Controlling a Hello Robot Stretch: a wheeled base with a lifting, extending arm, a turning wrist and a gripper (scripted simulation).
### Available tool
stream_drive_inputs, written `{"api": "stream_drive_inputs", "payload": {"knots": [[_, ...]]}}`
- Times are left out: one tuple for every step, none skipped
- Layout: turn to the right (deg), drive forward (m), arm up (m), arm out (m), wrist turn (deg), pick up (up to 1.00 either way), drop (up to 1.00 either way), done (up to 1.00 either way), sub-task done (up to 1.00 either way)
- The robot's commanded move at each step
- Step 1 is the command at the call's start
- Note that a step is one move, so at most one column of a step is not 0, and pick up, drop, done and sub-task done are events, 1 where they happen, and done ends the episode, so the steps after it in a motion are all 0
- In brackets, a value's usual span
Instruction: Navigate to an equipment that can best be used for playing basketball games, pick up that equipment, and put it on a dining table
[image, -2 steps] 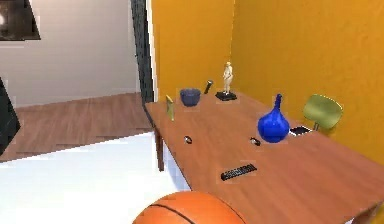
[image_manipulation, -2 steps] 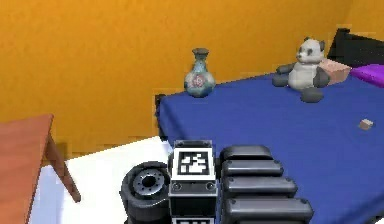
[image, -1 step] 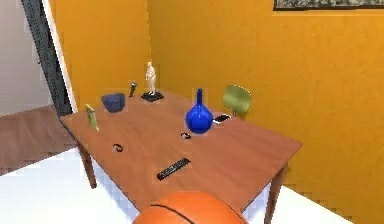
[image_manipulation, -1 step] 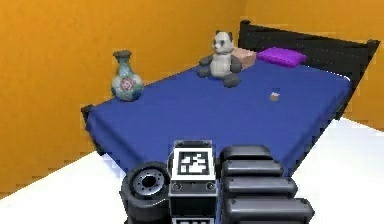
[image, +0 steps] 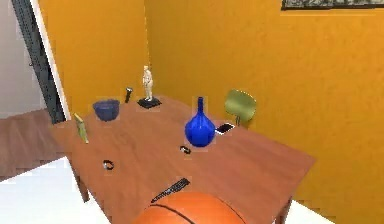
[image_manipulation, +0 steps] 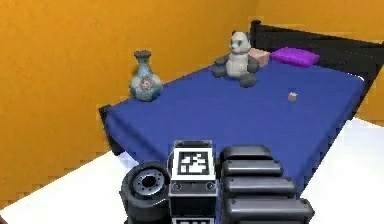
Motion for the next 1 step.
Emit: {"api": "stream_drive_inputs", "payload": {"knots": [[-39.0, 0.0, 0.0, 0.0, 0.0, 0.0, 0.0, 0.0, 0.0]]}}
